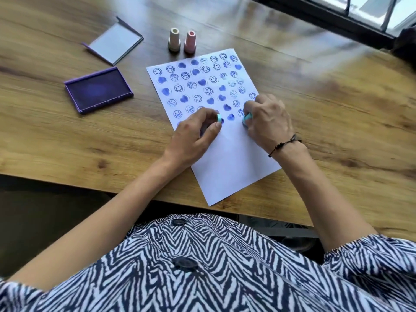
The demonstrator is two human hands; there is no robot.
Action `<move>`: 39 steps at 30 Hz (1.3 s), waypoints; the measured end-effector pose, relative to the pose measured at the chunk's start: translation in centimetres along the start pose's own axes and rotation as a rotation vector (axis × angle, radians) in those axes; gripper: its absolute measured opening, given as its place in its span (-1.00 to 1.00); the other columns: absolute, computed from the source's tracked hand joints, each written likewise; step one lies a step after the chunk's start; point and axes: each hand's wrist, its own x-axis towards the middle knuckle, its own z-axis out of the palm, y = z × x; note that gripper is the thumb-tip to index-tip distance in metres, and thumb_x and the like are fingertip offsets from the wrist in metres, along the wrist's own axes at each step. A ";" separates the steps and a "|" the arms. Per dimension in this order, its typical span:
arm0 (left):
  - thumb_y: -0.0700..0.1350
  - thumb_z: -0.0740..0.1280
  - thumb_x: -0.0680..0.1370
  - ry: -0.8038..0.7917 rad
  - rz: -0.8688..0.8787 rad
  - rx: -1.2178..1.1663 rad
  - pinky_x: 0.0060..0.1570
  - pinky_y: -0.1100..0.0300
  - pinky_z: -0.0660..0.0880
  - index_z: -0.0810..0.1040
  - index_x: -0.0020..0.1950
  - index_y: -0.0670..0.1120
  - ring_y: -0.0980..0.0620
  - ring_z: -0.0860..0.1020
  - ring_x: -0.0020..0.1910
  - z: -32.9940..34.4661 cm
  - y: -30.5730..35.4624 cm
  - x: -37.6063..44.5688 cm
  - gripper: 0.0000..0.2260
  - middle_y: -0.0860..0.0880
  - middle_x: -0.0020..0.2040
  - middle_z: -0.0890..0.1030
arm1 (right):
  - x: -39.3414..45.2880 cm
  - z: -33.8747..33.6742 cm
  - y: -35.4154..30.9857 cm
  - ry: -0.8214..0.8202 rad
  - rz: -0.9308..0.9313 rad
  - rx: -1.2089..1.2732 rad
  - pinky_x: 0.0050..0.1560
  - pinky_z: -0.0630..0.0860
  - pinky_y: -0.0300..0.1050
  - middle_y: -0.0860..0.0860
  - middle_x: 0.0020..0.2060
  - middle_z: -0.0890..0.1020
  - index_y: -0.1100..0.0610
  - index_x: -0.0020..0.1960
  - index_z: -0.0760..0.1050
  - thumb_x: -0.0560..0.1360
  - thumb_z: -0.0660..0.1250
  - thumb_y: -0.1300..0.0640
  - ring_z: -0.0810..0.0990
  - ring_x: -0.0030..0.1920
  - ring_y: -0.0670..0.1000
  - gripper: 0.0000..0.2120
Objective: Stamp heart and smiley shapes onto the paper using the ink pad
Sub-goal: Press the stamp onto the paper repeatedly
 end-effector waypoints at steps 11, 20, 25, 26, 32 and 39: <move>-0.15 0.24 0.53 0.012 -0.021 -0.019 0.10 0.19 0.46 0.44 0.17 -0.19 -0.01 0.57 0.08 -0.1 -0.3 0.3 -0.76 -0.16 0.10 0.61 | 1.9 0.1 0.4 -0.143 -0.041 0.090 -0.31 0.30 -0.10 0.15 -0.22 0.46 0.22 -0.25 0.43 0.28 0.20 0.33 0.48 -0.16 0.22 -0.92; -0.14 0.24 0.53 0.000 0.004 0.017 0.12 0.09 0.47 0.44 0.17 -0.19 -0.03 0.57 0.07 0.0 -0.2 0.2 -0.76 -0.16 0.10 0.61 | 1.9 0.2 0.5 -0.144 -0.036 0.130 -0.33 0.21 -0.13 0.07 -0.28 0.38 0.14 -0.32 0.35 0.25 0.16 0.34 0.39 -0.24 0.14 -0.88; -0.12 0.24 0.53 -0.007 0.021 0.046 0.11 0.06 0.47 0.44 0.16 -0.18 -0.04 0.56 0.08 0.0 -0.1 -0.1 -0.76 -0.15 0.10 0.60 | 1.6 0.1 0.7 -0.151 -0.005 0.185 -0.29 0.28 -0.11 0.09 -0.21 0.46 0.07 -0.29 0.39 0.32 0.18 0.31 0.46 -0.17 0.15 -0.85; -0.12 0.24 0.53 -0.013 0.023 0.046 0.12 0.04 0.47 0.44 0.17 -0.18 -0.04 0.56 0.08 0.0 0.0 -0.1 -0.76 -0.15 0.10 0.60 | 1.6 -0.1 1.0 -0.143 0.013 0.220 -0.28 0.33 -0.10 0.10 -0.18 0.51 0.09 -0.27 0.43 0.33 0.19 0.31 0.48 -0.15 0.15 -0.86; -0.12 0.23 0.54 -0.020 0.027 0.062 0.13 -0.01 0.47 0.44 0.16 -0.18 -0.05 0.56 0.09 0.0 0.0 -0.2 -0.76 -0.15 0.11 0.60 | 1.1 -4.3 5.1 0.075 0.401 0.855 -0.45 0.33 -0.29 -0.10 -0.51 0.50 0.03 -0.42 0.48 0.27 0.45 0.24 0.40 -0.56 -0.23 -0.80; -0.13 0.23 0.54 -0.002 0.026 0.048 -0.05 0.32 0.41 0.46 0.12 -0.14 -0.05 0.57 -0.01 0.3 -0.4 -0.1 -0.81 -0.13 0.03 0.62 | -1.9 -3.4 5.7 0.037 0.536 1.221 -0.50 0.32 -0.27 -0.15 -0.63 0.56 0.05 -0.35 0.48 0.32 0.42 0.30 0.44 -0.57 -0.16 -0.80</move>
